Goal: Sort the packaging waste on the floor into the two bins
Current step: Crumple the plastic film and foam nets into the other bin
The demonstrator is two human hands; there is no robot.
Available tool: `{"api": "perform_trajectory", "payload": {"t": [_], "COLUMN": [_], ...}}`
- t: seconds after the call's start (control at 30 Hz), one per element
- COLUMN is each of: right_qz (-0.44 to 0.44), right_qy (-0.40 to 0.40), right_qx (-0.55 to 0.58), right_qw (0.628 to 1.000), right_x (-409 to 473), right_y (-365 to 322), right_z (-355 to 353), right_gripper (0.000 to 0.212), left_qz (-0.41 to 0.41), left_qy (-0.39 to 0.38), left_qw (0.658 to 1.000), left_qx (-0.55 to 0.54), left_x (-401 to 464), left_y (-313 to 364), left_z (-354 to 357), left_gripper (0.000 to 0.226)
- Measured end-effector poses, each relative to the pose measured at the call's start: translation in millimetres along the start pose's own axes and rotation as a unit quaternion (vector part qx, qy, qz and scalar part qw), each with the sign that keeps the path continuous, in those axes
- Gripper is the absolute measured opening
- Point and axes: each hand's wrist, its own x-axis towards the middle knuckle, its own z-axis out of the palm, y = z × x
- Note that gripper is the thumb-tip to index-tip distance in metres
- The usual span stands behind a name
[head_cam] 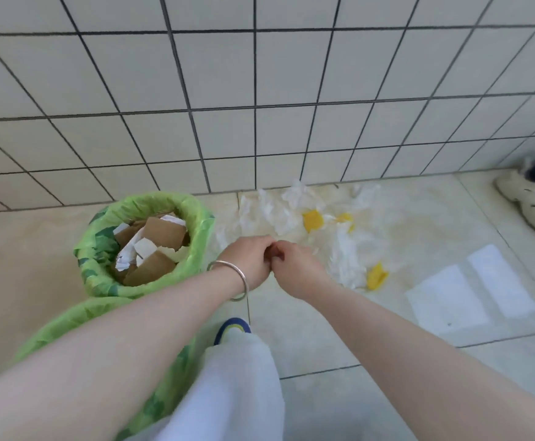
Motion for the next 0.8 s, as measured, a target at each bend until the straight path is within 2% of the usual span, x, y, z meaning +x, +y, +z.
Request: {"api": "perform_trajectory", "payload": {"t": [0.23, 0.4, 0.6, 0.7, 0.8], "right_qz": [0.081, 0.138, 0.144, 0.142, 0.136], "right_qy": [0.014, -0.028, 0.106, 0.087, 0.029], "right_qx": [-0.033, -0.108, -0.151, -0.168, -0.194], "right_qw": [0.996, 0.984, 0.972, 0.972, 0.971], "right_x": [69, 95, 114, 133, 151], "right_y": [93, 180, 233, 241, 241], "right_z": [-36, -21, -11, -7, -2], "right_gripper": [0.032, 0.033, 0.05, 0.066, 0.079], "left_qz": [0.005, -0.044, -0.083, -0.094, -0.101], "left_qy": [-0.071, -0.19, -0.175, -0.186, -0.191], "left_qw": [0.997, 0.973, 0.964, 0.96, 0.96], "left_qx": [0.025, 0.125, 0.181, 0.188, 0.175], "left_x": [100, 127, 140, 146, 155], "left_y": [41, 21, -8, -15, -22], "left_z": [66, 139, 182, 194, 201], "left_gripper": [0.025, 0.052, 0.079, 0.092, 0.094]}}
